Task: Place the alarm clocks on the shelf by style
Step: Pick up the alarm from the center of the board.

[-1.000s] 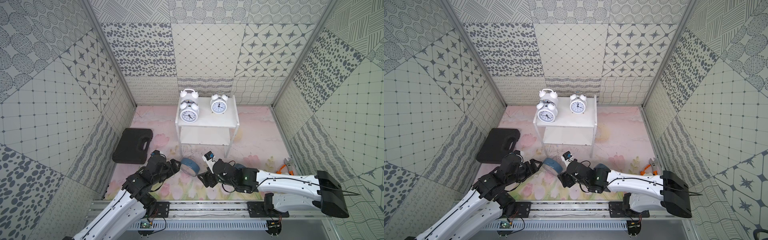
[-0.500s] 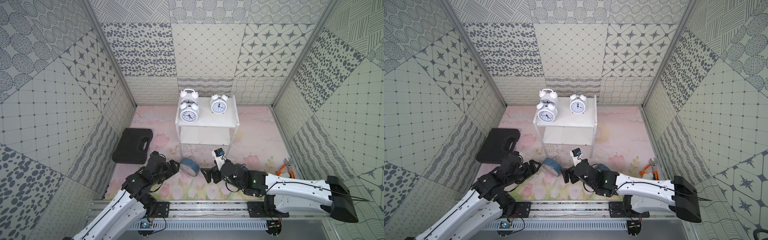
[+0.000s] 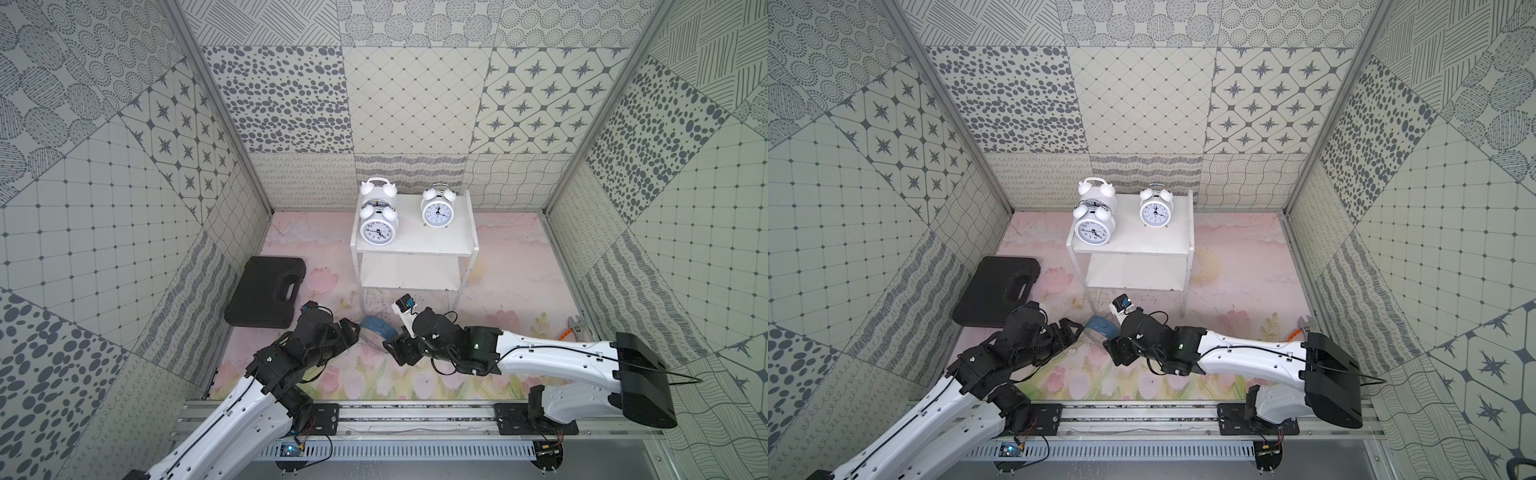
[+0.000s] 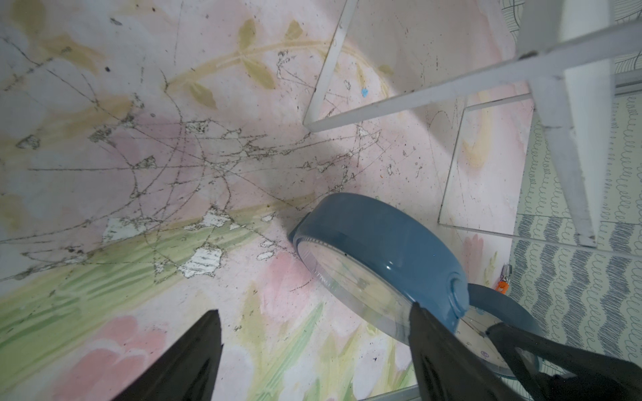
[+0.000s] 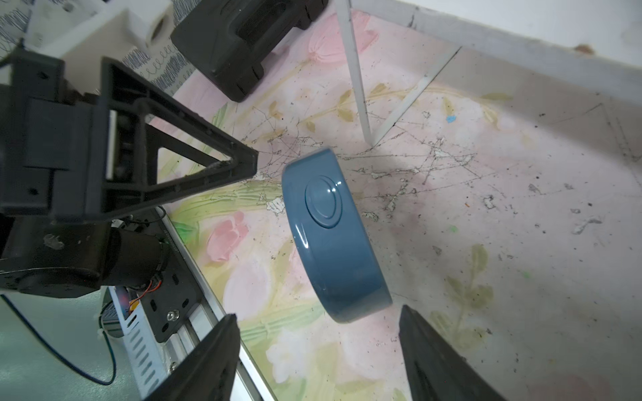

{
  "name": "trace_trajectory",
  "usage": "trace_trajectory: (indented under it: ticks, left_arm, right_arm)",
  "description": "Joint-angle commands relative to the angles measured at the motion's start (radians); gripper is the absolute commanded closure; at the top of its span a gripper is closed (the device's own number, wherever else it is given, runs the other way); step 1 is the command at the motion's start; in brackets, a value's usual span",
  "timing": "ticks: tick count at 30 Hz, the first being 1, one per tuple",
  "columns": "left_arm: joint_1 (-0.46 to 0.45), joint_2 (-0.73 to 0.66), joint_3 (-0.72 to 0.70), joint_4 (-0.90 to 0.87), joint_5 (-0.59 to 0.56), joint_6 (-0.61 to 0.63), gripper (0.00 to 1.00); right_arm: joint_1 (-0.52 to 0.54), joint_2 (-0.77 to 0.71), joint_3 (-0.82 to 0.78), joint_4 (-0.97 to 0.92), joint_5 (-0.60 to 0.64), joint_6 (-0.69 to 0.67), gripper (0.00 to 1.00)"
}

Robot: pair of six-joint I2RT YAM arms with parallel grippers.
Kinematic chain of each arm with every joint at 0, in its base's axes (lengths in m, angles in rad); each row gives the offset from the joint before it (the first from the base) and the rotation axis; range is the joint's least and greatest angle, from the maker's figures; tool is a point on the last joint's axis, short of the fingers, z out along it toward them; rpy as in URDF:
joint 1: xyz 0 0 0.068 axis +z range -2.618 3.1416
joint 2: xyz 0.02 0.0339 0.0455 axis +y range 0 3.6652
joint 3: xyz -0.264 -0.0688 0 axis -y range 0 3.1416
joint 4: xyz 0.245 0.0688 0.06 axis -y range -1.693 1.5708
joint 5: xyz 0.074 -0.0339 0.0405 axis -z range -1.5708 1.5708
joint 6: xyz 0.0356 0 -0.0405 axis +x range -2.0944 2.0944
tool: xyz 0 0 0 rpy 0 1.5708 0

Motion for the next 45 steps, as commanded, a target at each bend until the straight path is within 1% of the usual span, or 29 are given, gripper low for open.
trace_trajectory:
  ticks: [1,7,10,13,15,18,20,24,27,32,45]
  left_arm:
    - [0.015,-0.012,0.009,0.011,-0.008,0.041,0.12]
    - [0.017,-0.006,-0.023,0.059,0.01,0.019,0.12]
    - [0.018,-0.002,-0.02,0.057,0.011,0.035,0.12]
    - [0.018,-0.006,-0.019,0.044,0.007,0.04,0.12]
    - [0.018,-0.013,-0.026,0.047,0.014,0.03,0.12]
    - [0.019,-0.027,-0.039,0.053,0.022,0.022,0.12]
    - [0.017,-0.037,-0.046,0.048,0.022,0.019,0.12]
    - [0.018,-0.047,-0.053,0.045,0.026,0.011,0.12]
    - [0.018,-0.045,-0.049,0.045,0.026,0.015,0.12]
    - [0.018,-0.043,-0.048,0.053,0.029,0.016,0.12]
    - [0.02,-0.043,-0.05,0.058,0.041,0.022,0.12]
  right_arm:
    - [0.0,0.034,0.031,-0.01,0.011,-0.04,0.22]
    - [0.0,0.075,0.042,-0.016,0.004,-0.062,0.23]
    - [0.0,0.093,0.056,-0.016,0.004,-0.082,0.27]
    - [0.0,0.106,0.075,-0.025,-0.005,-0.095,0.29]
    - [0.0,0.106,0.075,-0.017,-0.005,-0.099,0.29]
    - [-0.002,0.123,0.087,-0.014,0.0,-0.105,0.25]
    - [-0.002,0.137,0.097,-0.014,-0.002,-0.109,0.24]
    - [-0.002,0.158,0.102,0.006,0.001,-0.108,0.28]
    - [-0.003,0.162,0.104,0.016,0.008,-0.107,0.34]
    - [-0.003,0.165,0.101,0.019,0.009,-0.11,0.39]
    - [-0.019,0.188,0.105,0.033,0.002,-0.117,0.44]
